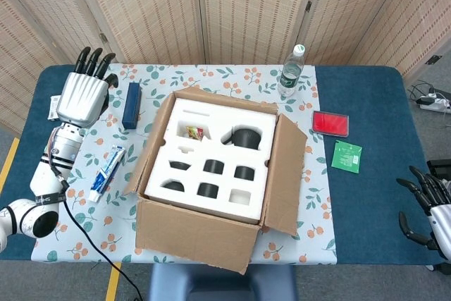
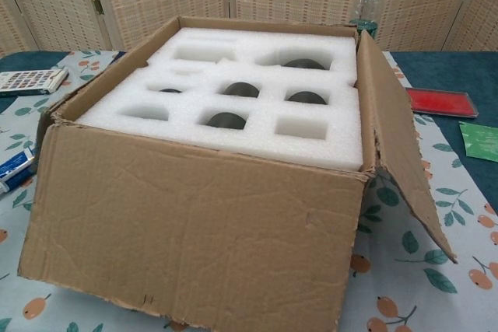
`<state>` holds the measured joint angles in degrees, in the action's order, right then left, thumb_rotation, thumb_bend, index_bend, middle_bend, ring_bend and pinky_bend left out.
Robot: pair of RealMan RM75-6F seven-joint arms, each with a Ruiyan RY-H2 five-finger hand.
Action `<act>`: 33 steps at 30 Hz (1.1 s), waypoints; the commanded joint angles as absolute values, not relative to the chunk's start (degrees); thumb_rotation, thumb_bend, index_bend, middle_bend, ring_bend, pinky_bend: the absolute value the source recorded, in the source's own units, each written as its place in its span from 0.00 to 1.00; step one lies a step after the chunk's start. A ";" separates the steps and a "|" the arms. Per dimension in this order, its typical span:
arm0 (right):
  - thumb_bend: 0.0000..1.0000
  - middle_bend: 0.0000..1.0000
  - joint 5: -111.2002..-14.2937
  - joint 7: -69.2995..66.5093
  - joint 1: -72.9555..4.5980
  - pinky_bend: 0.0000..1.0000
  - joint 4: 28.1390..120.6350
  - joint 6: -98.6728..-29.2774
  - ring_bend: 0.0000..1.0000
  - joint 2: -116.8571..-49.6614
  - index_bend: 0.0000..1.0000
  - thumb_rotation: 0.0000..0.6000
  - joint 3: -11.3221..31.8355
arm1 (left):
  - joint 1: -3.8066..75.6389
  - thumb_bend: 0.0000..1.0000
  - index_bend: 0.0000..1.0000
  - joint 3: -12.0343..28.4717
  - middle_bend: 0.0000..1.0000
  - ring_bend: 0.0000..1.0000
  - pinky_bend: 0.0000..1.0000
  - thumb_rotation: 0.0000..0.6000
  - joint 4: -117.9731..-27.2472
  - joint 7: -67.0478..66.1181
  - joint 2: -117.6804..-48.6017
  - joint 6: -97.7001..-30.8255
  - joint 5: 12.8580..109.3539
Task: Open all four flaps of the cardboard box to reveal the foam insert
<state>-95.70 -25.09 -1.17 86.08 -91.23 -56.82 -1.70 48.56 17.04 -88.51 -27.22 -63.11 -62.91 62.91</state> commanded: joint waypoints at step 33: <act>0.61 0.00 -93.13 -0.87 -1.13 0.00 94.85 -89.96 0.00 -58.73 0.08 0.78 0.46 | 10.63 0.46 0.06 -3.04 0.06 0.00 0.00 1.00 -89.93 -2.65 -67.56 -94.08 84.73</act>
<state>-93.53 -1.98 -1.15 94.41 -90.07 -58.39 0.21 11.63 -2.33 -90.97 -3.27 -66.64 -93.59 84.50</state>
